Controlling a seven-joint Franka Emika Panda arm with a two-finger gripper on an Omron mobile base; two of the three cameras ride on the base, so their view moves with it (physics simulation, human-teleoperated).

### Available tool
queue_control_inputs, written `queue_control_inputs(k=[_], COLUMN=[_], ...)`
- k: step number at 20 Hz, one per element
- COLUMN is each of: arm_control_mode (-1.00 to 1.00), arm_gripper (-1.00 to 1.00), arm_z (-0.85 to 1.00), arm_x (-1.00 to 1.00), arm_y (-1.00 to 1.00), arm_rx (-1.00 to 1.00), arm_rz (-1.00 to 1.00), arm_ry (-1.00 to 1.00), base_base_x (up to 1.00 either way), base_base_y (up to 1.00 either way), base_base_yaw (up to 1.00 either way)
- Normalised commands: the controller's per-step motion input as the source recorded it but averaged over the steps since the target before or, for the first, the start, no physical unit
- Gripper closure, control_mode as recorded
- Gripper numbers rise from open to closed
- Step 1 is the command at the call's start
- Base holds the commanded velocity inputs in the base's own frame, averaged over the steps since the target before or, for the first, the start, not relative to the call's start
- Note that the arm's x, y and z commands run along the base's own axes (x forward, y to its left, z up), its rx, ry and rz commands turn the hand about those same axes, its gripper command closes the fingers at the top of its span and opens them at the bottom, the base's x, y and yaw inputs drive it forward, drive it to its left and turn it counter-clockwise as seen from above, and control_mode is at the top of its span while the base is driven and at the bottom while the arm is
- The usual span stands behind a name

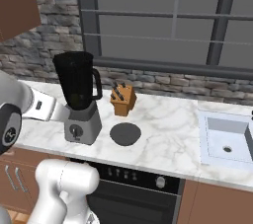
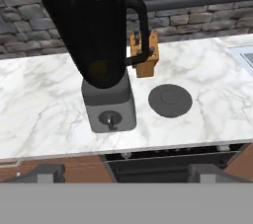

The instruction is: Grab the garlic and lemon from the fridge, place them in the blender, close the lid, and turn on the blender to create a marinade.

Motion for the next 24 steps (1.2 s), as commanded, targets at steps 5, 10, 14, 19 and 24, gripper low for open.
queue_control_inputs(k=[5, 10, 14, 19, 24], arm_control_mode=[-1.0, 1.0, 1.0, 1.0, 1.0], arm_gripper=[-1.0, -1.0, -1.0, -1.0, -1.0], arm_z=[-0.17, 0.0, 0.0, 0.0, 0.0], arm_x=[-0.18, -0.55, 0.0, 0.0, 0.0], arm_y=[0.01, -0.05, 0.0, 0.0, 0.0], arm_rx=[0.01, 0.07, 0.0, 0.0, 0.0], arm_rz=[-0.01, -0.13, 0.0, 0.0, 0.0], arm_ry=[0.01, 0.0, 0.0, 0.0, 0.0], base_base_x=[0.0, -0.39, -0.72, -0.16, 0.0], base_base_y=[0.0, -0.03, -0.24, -0.12, -0.3], base_base_yaw=[0.0, -0.17, -0.62, -0.86, -0.9])
